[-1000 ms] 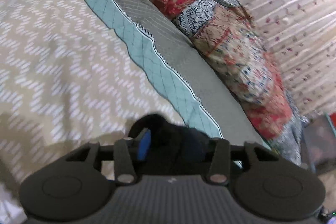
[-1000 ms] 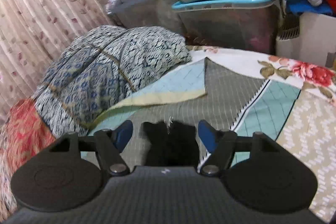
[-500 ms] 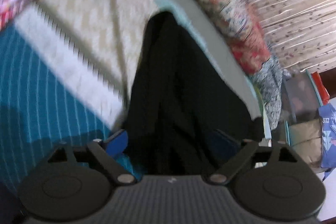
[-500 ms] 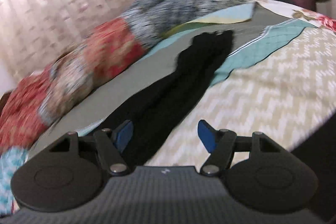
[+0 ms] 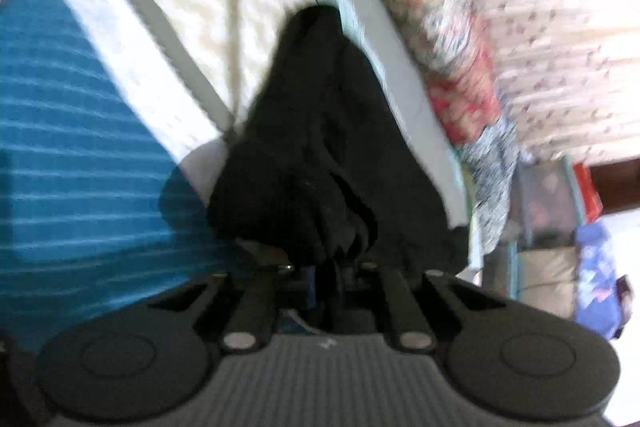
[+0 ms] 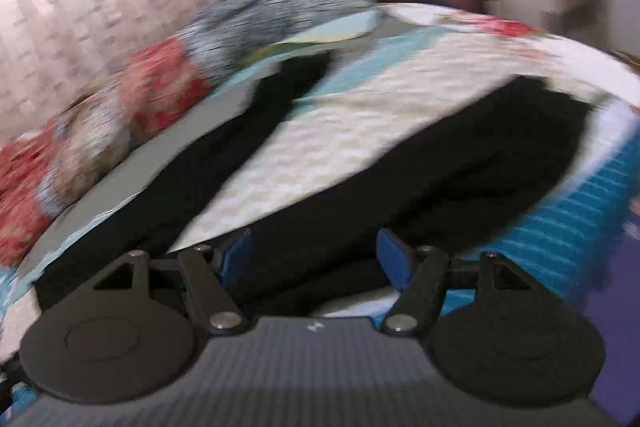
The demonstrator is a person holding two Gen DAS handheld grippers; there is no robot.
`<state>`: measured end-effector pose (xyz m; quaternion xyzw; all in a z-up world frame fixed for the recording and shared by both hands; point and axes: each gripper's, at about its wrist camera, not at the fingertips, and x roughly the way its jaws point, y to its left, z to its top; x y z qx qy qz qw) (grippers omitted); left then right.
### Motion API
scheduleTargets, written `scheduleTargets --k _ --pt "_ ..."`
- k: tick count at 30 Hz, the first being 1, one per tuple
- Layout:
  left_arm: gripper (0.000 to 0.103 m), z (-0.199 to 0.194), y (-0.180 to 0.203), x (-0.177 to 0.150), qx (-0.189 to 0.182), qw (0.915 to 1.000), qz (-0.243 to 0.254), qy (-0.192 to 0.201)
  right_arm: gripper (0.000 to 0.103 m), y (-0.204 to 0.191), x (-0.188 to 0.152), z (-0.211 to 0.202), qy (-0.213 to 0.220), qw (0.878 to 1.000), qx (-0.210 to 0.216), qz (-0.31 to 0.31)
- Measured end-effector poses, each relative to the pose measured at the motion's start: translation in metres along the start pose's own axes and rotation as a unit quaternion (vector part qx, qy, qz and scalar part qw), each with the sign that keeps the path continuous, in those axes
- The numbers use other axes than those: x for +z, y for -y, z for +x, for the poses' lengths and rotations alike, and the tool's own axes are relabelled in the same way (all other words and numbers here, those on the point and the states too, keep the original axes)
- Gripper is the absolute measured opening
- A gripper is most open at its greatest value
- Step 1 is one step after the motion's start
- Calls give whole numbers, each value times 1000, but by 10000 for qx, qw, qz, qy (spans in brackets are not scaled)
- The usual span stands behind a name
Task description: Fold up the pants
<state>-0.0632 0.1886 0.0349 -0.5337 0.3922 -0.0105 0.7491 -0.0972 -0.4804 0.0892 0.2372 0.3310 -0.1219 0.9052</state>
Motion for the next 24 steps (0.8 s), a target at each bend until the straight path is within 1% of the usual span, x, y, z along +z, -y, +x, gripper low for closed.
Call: scheduleTargets --k 1,3,5,7,8,9,12,13,17,19,21,22,23,24 --pt "7 -19 -7 2 56 9998 -63 154 70 10 1 -1 19 9997 -131 223" --pt "7 -56 -23 2 347 9978 -89 553 70 34 -1 -2 66 9971 -286 698" --pt "7 -72 -42 0 544 9957 -268 698 71 58 -5 0 107 9920 -411 1190" --pt "8 -70 -60 -4 586 9954 -569 507 71 77 -9 4 88 9866 -469 1557" --pt "8 -65 -65 -8 588 9954 -627 413 71 83 -13 9 74 9835 -499 1737" --pt "8 -59 -65 -11 670 9952 -604 380 71 92 -13 10 56 9815 -508 1844" --pt "8 -48 -58 -14 885 9944 -418 407 71 100 -18 15 68 9745 -546 2176" --pt "8 -46 -56 -13 897 9943 -407 416 71 112 -17 12 72 9739 -479 2219" --pt "9 -46 -49 -10 895 9940 -434 452 71 123 -10 11 188 9735 -388 2248" --pt "9 -43 -44 -11 918 9936 -458 469 71 141 -2 11 191 9735 -278 2263" --pt "9 -42 -41 -11 980 9930 -446 476 71 142 2 21 158 9723 -215 2323" --pt "9 -42 -41 -11 999 9928 -446 481 70 150 4 22 107 9727 -209 2311" --pt "9 -44 -44 -8 1009 9928 -436 472 67 148 4 26 75 9731 -270 2289" --pt "9 -44 -43 -8 1024 9926 -432 482 46 145 6 26 115 9740 -401 2229"
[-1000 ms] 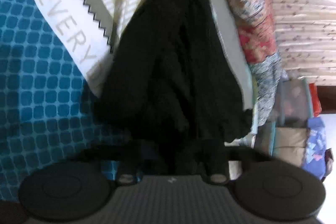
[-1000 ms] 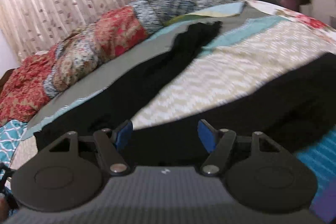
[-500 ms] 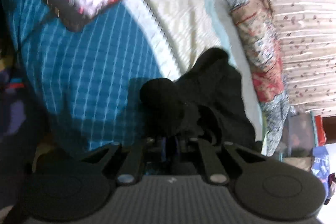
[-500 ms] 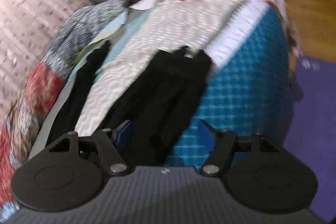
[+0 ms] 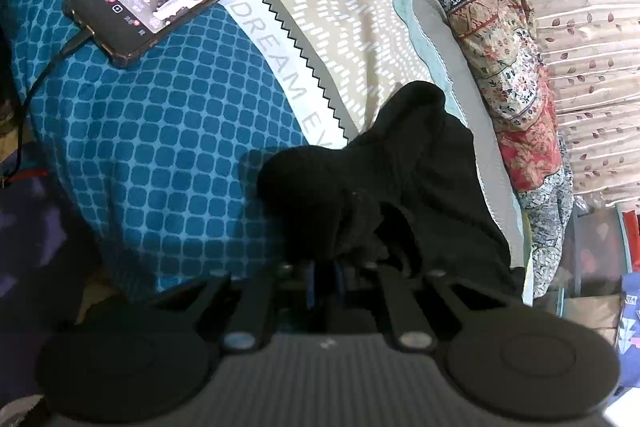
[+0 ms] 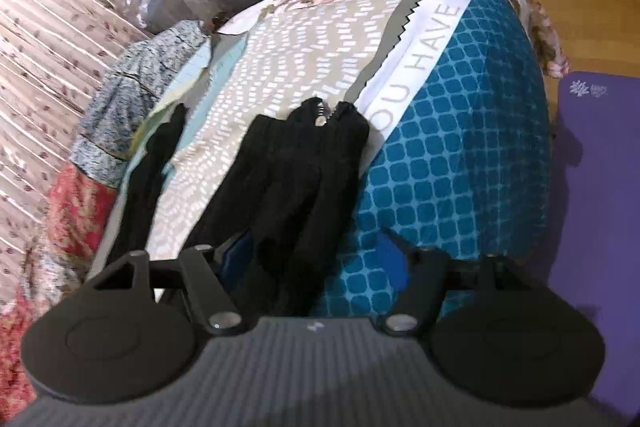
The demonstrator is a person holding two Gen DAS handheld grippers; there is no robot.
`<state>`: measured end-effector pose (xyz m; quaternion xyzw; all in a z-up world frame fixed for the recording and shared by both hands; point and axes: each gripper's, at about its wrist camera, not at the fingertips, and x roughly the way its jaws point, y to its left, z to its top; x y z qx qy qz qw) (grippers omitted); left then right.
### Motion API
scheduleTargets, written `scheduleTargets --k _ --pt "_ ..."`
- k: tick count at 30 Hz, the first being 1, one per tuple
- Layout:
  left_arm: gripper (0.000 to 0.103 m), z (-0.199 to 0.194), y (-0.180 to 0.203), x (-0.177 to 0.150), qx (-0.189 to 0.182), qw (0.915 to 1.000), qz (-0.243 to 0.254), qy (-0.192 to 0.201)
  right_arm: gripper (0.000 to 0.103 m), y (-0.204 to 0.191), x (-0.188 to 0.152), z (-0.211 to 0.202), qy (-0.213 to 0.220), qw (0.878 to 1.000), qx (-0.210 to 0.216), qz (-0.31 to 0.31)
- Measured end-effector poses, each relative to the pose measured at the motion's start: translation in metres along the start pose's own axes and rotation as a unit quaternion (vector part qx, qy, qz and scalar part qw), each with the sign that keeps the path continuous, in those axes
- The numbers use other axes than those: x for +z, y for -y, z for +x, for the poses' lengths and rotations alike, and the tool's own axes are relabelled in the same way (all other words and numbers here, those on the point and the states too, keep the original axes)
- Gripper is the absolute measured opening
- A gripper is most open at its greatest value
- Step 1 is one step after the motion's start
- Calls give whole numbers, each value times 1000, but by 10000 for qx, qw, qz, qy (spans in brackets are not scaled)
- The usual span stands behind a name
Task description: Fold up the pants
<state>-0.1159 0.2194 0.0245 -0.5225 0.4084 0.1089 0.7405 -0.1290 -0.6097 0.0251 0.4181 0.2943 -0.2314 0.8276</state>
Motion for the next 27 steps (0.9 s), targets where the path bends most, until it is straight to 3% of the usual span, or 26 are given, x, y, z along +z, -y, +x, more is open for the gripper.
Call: scheduleTargets --k 1,3,5,8,11,12,14,15,16,17,19,20,21,23,25,27 --pt "8 0 1 0 11 10000 18 7 8 -5 2 -2 90 9998 -149 -137" --pt "8 -1 6 -1 49 9999 99 10 8 -9 8 -9 212 9994 -144 -221" --pt "8 0 7 -1 70 9998 182 -30 7 -11 17 -26 632 9976 -122 -258" --pt "9 13 5 -9 69 9994 174 -286 6 -10 32 -46 1217 9910 -412 -364" --pt "19 34 6 -26 562 9957 456 -578 6 -1 38 -34 1177 9870 -1012 -428" --pt "20 36 7 -31 609 9947 567 -601 7 1 35 -25 1056 9850 -1259 -521" --pt "35 29 9 -31 576 9936 705 -672 15 5 27 -10 692 9842 -1529 -569" --pt "37 19 11 -29 528 9935 735 -684 31 6 22 -10 644 9839 -1574 -546" --pt "37 7 12 -27 412 9944 761 -606 55 8 20 -15 700 9835 -1590 -506" --pt "37 -6 14 -24 245 9949 830 -509 60 10 20 -25 870 9812 -1665 -446" --pt "37 -38 24 -15 -115 9936 1122 -113 60 12 19 -52 1533 9692 -1904 -304" --pt "41 -49 33 -8 -99 9912 1312 160 60 12 20 -67 1889 9605 -2031 -224" --pt "43 -56 45 -1 16 9869 1556 421 60 8 22 -79 2190 9533 -2073 -180" --pt "46 -55 79 16 426 9665 2361 908 60 -12 29 -87 2439 9508 -1853 -463" --pt "46 -33 122 31 952 9339 3202 1279 60 -50 40 -80 2308 9573 -1416 -1009" --pt "47 3 167 38 1072 8920 4126 1505 60 -93 48 -65 2018 9670 -712 -1381"
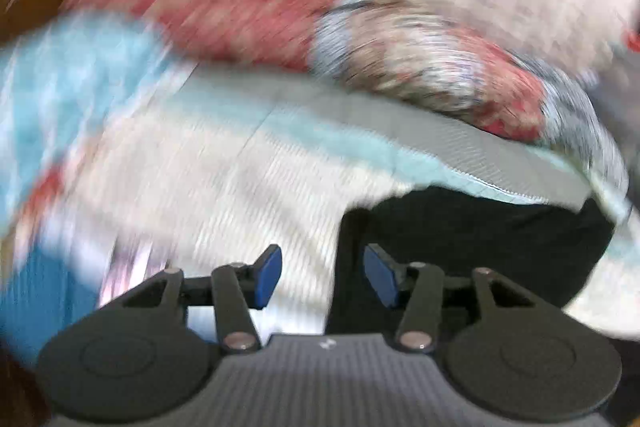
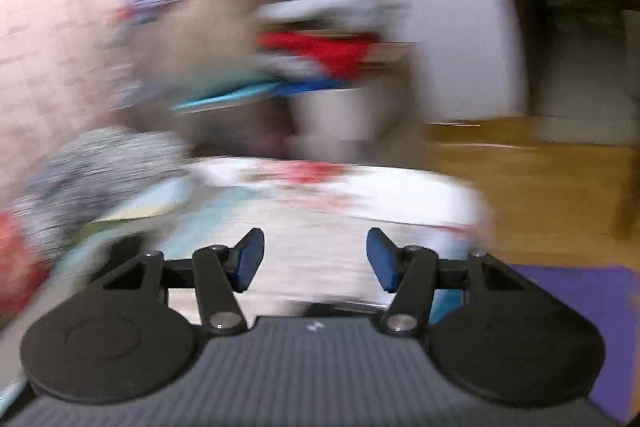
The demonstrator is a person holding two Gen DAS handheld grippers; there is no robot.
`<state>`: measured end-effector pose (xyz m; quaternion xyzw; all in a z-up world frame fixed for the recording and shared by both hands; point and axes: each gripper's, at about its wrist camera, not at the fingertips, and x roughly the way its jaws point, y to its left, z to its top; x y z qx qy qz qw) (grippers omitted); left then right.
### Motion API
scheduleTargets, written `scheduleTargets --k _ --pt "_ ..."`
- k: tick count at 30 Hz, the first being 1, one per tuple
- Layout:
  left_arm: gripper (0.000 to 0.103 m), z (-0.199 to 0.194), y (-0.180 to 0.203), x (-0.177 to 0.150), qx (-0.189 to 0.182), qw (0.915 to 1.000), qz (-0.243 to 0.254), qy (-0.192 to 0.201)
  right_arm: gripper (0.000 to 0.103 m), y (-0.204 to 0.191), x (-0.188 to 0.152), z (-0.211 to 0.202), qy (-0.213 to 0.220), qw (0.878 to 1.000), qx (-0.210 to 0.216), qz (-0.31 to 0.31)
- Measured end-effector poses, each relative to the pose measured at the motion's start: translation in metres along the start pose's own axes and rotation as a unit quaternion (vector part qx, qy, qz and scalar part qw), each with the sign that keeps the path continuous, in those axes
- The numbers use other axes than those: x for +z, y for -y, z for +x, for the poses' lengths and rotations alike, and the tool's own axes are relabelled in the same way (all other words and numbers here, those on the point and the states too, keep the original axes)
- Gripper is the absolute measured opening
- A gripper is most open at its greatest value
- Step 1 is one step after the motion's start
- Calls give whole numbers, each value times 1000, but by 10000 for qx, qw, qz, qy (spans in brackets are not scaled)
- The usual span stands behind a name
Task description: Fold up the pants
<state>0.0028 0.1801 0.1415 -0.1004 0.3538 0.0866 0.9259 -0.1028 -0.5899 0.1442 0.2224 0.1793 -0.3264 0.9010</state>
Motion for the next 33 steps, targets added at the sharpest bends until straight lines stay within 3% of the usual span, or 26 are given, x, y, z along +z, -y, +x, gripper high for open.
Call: scheduleTargets --k 3,6,9,10,11,13,15,17,19,23,24,25,26,27,30,33 --pt "54 60 54 28 -188 9930 1169 -27 60 -77 14 40 -638 9920 1059 -275" --pt "59 123 99 38 -387 9795 1957 -287 60 -152 16 97 -1296 9758 1662 -578" --pt "63 176 128 36 -537 9656 2489 -531 60 -222 11 165 -1851 9674 1546 -776" --pt "68 189 131 35 -644 9620 2575 -641 61 -240 11 189 -1966 9652 1497 -859" --pt "76 200 132 33 -744 9590 2638 -724 61 -260 10 212 -2028 9641 1417 -960" --pt "78 215 135 29 -845 9533 2799 -762 65 -291 1 243 -2068 9630 1245 -1198" --pt "70 225 136 22 -871 9469 2984 -827 73 -311 -8 274 -2106 9621 1021 -1398" --pt "42 232 133 21 -904 9425 3063 -980 74 -330 -23 302 -2216 9583 830 -1602" --pt "25 242 131 17 -855 9425 3044 -1081 74 -346 -38 326 -2293 9555 585 -1761" --pt "8 235 132 11 -718 9462 3012 -941 73 -348 -61 364 -2546 9525 159 -1661" --pt "7 230 132 11 -665 9478 2991 -881 66 -347 -65 373 -2624 9519 124 -1579" --pt "7 228 132 15 -631 9490 2977 -821 40 -347 -69 380 -2676 9512 126 -1532" --pt "7 222 131 18 -603 9512 2940 -722 23 -344 -70 380 -2652 9512 139 -1571" --pt "7 212 129 21 -597 9542 2874 -587 14 -339 -66 376 -2584 9530 147 -1575" --pt "7 176 117 30 -585 9657 2525 -175 13 -311 -34 348 -2265 9685 502 -906" --pt "7 132 104 34 -559 9740 2187 205 13 -271 4 307 -2121 9721 943 -335"
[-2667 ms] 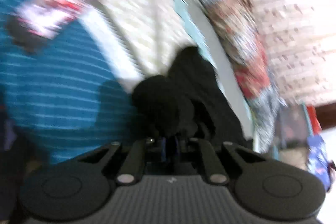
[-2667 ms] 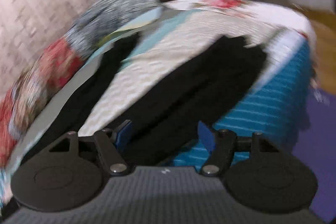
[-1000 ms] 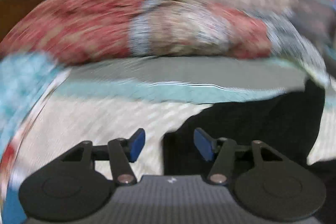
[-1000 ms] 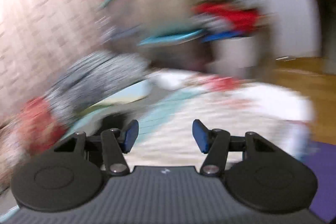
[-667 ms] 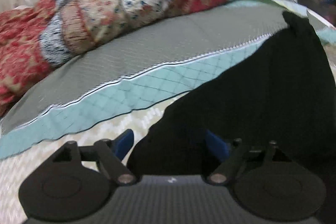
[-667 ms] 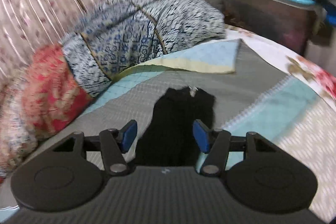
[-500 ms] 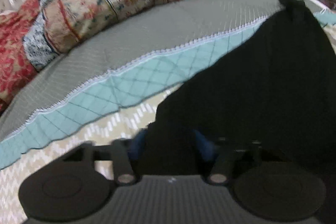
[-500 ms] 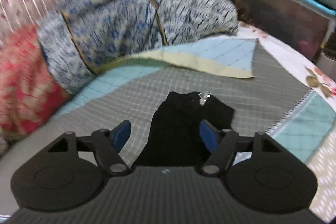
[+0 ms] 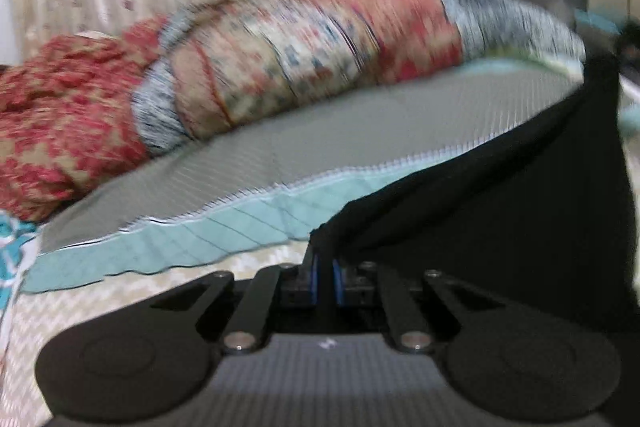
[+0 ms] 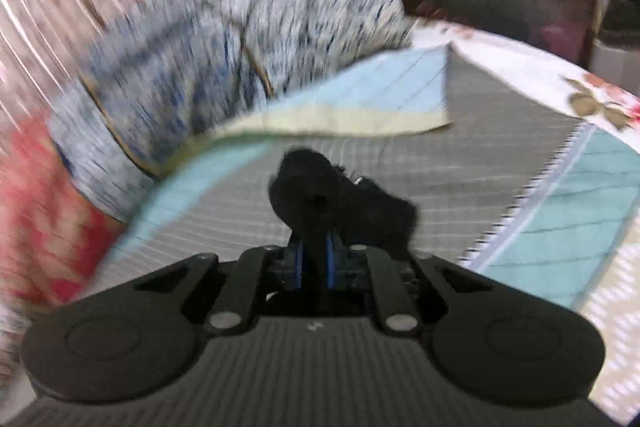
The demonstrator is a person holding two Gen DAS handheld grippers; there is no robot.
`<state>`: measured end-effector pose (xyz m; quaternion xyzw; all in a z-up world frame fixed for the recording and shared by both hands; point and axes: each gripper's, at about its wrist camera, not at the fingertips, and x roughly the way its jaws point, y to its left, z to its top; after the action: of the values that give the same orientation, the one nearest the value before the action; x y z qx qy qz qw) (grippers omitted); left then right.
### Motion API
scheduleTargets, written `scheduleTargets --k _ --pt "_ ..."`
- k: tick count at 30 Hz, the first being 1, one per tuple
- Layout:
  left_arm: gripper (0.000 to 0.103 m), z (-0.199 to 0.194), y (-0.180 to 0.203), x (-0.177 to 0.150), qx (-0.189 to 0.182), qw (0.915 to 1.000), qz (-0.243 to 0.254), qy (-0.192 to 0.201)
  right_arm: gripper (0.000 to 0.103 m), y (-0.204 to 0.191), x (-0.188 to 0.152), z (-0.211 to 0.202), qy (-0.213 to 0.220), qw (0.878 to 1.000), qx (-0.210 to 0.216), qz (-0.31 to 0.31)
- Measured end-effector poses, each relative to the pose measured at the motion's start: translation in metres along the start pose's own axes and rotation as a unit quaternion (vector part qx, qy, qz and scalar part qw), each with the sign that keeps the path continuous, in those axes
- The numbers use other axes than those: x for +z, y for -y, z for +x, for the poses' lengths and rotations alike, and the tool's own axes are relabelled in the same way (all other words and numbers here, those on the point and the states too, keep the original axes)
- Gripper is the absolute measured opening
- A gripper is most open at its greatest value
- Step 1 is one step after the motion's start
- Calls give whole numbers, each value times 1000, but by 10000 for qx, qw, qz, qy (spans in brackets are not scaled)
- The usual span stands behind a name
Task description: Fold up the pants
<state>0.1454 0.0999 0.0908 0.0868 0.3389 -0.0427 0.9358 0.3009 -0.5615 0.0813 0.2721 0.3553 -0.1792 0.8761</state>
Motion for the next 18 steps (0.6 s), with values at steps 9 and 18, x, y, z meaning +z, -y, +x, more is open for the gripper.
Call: scheduleTargets --k 9,18 --pt "7 -145 7 -47 -257 9968 -396 650 13 123 -48 -213 525 9930 843 635" --pt "8 -199 46 -170 -807 9927 -751 -483 13 279 -200 -287 231 9853 270 1670"
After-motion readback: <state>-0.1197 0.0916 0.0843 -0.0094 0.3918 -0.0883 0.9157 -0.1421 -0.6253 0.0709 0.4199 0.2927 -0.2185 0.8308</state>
